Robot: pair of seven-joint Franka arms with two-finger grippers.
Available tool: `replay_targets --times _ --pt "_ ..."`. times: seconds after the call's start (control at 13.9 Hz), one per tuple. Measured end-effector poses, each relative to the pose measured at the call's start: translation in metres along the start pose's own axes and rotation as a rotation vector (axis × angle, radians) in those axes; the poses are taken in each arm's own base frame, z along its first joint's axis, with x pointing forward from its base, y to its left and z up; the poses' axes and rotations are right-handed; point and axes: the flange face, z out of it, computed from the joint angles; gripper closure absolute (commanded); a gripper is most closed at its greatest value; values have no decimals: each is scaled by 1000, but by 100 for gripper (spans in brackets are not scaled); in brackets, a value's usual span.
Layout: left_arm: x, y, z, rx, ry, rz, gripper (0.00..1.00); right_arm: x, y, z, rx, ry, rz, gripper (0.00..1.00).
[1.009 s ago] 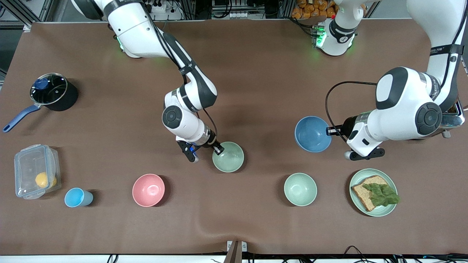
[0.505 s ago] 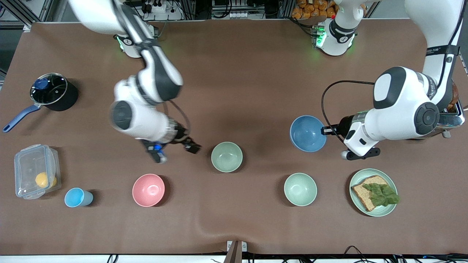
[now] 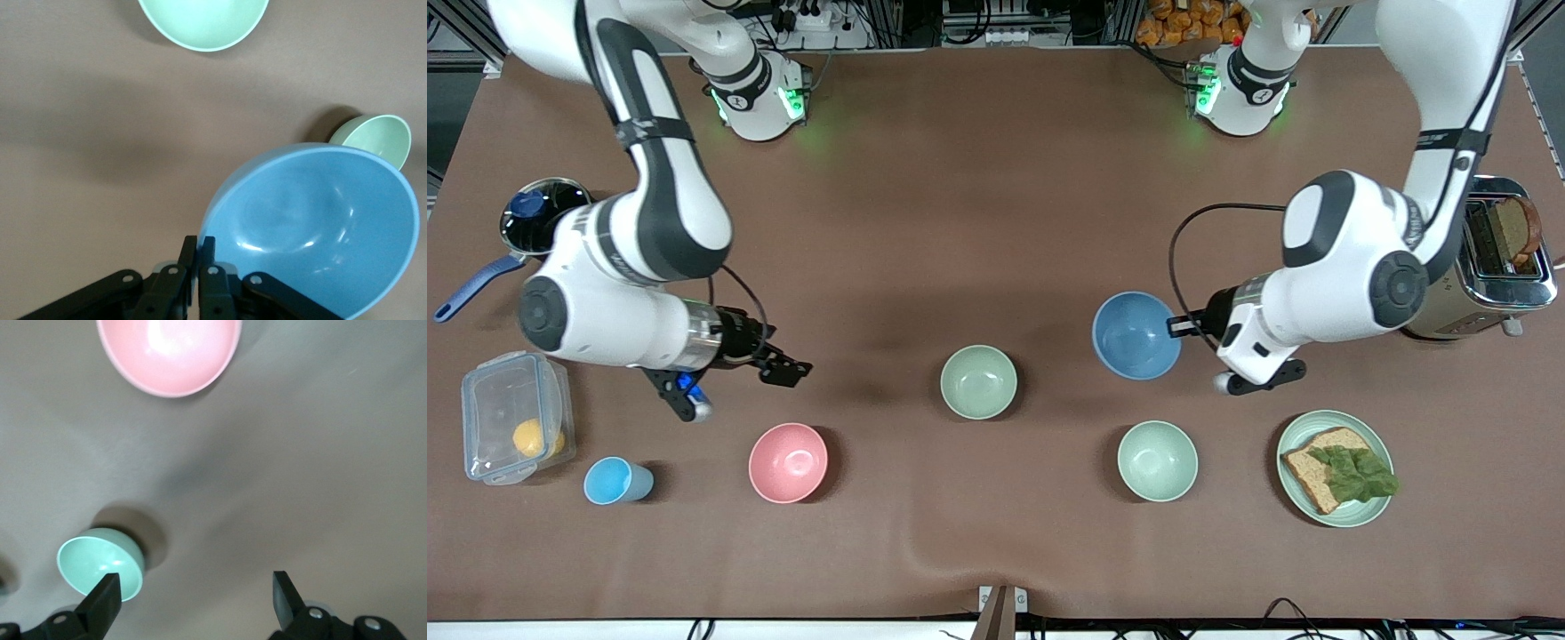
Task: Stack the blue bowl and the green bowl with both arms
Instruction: 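Slide the green bowl and blue bowl toward each other with both grippers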
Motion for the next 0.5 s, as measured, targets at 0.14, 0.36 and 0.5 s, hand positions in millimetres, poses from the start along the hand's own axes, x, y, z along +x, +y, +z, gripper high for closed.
replay_targets --times 0.14,0.36,0.5 --pt "-8 18 15 2 -5 -22 100 -14 -22 43 37 8 76 0" --pt "-17 40 37 -3 -4 -38 100 -18 -41 113 71 34 199 0" --pt "-17 43 54 2 -22 -35 100 -16 -53 149 90 47 270 0"
